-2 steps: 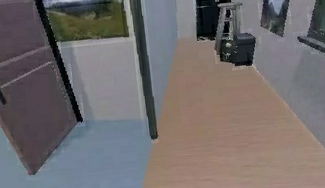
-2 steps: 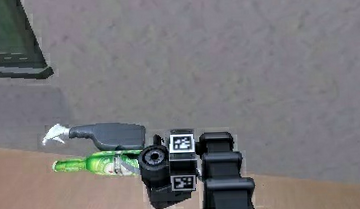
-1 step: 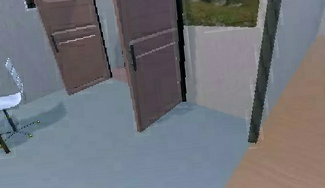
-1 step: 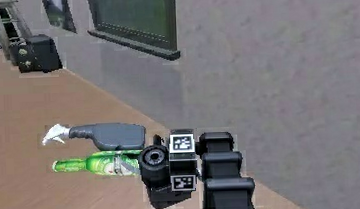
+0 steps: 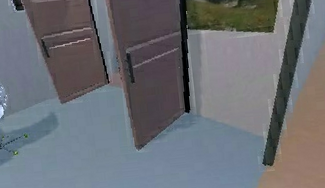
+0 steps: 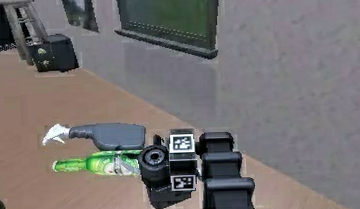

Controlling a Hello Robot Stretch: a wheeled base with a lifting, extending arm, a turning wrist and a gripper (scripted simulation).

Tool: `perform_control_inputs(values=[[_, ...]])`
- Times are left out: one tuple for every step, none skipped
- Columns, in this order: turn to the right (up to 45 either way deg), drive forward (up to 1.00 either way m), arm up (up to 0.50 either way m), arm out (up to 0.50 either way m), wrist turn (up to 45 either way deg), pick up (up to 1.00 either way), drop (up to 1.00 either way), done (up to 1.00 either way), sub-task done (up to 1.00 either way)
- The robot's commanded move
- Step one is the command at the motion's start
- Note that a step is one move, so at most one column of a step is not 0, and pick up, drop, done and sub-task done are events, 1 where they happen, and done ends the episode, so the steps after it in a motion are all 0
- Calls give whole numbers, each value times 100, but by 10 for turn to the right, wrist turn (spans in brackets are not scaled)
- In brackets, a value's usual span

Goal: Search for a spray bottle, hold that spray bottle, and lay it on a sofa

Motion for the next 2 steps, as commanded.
perform_control_inputs(values=[[-300, 0, 0, 0, 0, 0, 0, 0, 0], [0, 45, 0, 0, 0, 0, 0, 0, 0]])
